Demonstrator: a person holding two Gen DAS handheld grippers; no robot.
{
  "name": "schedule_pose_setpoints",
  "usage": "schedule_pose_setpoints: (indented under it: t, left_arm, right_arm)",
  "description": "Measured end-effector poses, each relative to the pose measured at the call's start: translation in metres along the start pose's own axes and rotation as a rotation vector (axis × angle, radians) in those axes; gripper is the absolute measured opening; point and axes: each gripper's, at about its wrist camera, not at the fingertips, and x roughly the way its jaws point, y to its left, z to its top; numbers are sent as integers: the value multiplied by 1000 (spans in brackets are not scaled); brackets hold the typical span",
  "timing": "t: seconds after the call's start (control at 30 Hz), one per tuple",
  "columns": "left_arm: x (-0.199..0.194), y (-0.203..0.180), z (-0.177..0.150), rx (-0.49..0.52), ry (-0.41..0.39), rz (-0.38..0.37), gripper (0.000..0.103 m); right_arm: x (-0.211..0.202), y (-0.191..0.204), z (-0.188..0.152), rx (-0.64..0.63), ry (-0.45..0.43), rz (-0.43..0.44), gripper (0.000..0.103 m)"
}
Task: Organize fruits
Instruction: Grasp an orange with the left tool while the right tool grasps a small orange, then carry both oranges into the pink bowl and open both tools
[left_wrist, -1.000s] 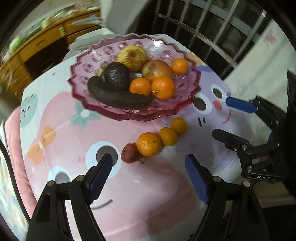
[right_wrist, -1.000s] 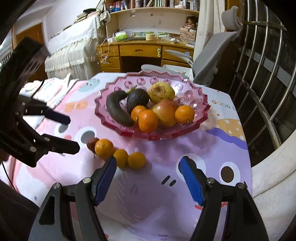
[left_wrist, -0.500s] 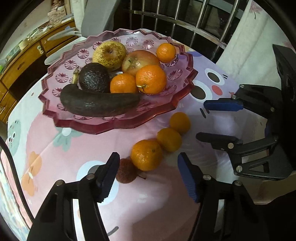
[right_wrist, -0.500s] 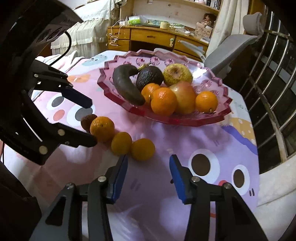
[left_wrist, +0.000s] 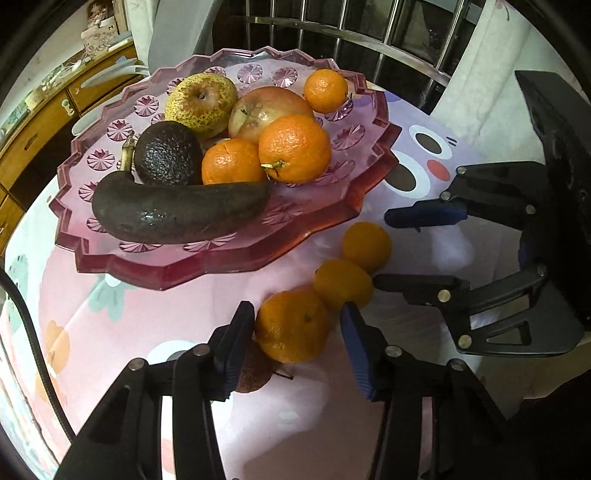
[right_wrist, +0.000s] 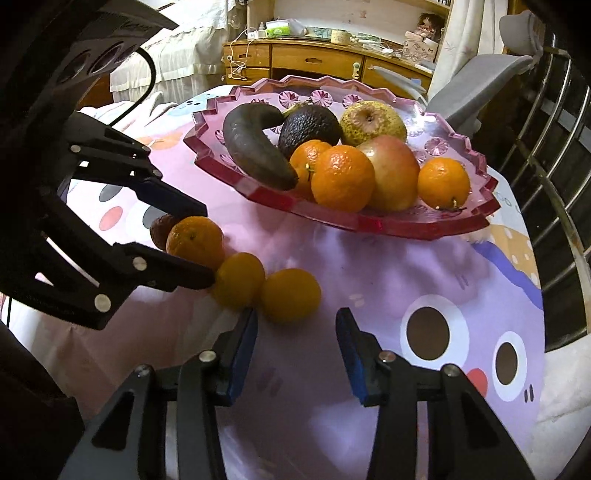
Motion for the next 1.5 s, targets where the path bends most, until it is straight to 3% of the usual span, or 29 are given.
schedule_pose_setpoints:
  t: [0.23, 0.7, 1.13, 1.5]
  left_arm:
    - [0, 9, 0, -10, 10, -20, 40]
    - [-12, 10, 1, -50, 7, -19, 38]
    - [-52, -15, 3, -122, -43, 11, 38]
    - [-99, -16, 21, -282, -134, 67, 39]
  right_arm:
    - [4, -3, 2, -7, -12, 33, 38]
    - [5, -6, 11, -4, 0, 76, 33]
    - [-35, -8, 5, 73, -8, 100, 33]
    - [-83, -30, 26, 105, -55, 84, 33]
